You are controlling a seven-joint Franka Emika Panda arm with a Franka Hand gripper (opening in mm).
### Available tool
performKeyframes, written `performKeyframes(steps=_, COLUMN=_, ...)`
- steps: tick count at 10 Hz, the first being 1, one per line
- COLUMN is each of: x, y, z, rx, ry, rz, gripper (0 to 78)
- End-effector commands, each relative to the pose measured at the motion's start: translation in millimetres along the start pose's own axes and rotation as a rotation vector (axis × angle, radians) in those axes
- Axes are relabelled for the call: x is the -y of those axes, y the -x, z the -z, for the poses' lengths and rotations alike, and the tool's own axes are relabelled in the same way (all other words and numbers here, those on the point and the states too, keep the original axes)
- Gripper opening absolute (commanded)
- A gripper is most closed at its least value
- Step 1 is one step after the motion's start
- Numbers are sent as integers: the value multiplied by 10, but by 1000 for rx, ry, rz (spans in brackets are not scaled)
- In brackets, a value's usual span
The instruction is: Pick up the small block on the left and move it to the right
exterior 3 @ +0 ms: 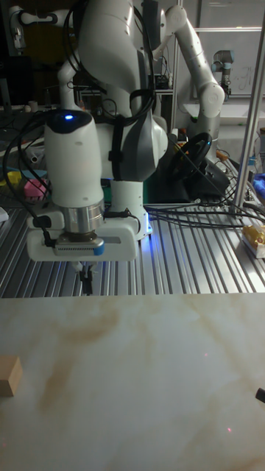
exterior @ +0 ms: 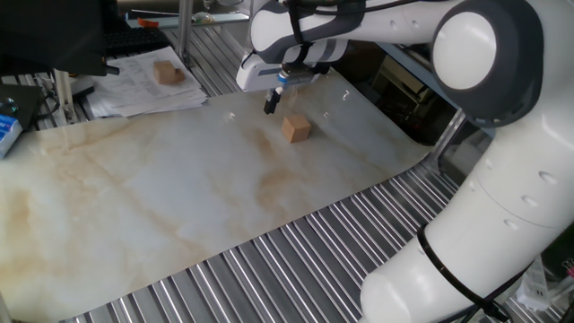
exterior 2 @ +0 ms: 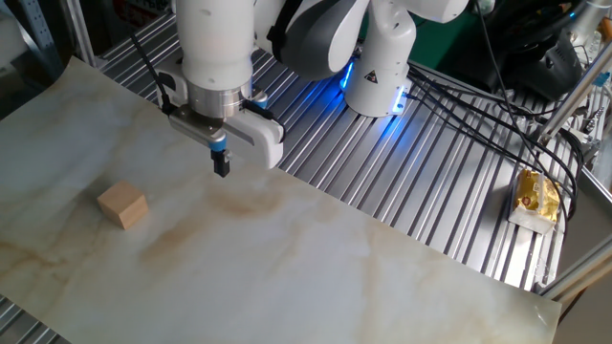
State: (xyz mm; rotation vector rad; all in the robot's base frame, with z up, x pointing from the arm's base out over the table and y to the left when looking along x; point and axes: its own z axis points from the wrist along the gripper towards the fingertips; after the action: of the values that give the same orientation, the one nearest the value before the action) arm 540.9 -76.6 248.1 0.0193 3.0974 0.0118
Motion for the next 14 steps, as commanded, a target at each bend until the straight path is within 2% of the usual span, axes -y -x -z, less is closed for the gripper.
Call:
performKeyframes(steps=1, x=-24, y=-28, z=-5, rx=8, ry=-3, rz=-9, gripper=0)
performKeyframes(steps=5, x=-29, y=-32, z=-13, rx=10, ry=-11, rz=-23, gripper=0)
performKeyframes(steps=10, x=-29, y=-32, z=-13, rx=8, ry=-5, rz=-33, gripper=0)
performKeyframes(steps=14, x=-29, y=-32, z=-14, rx=9, ry=-21, rz=-36, gripper=0)
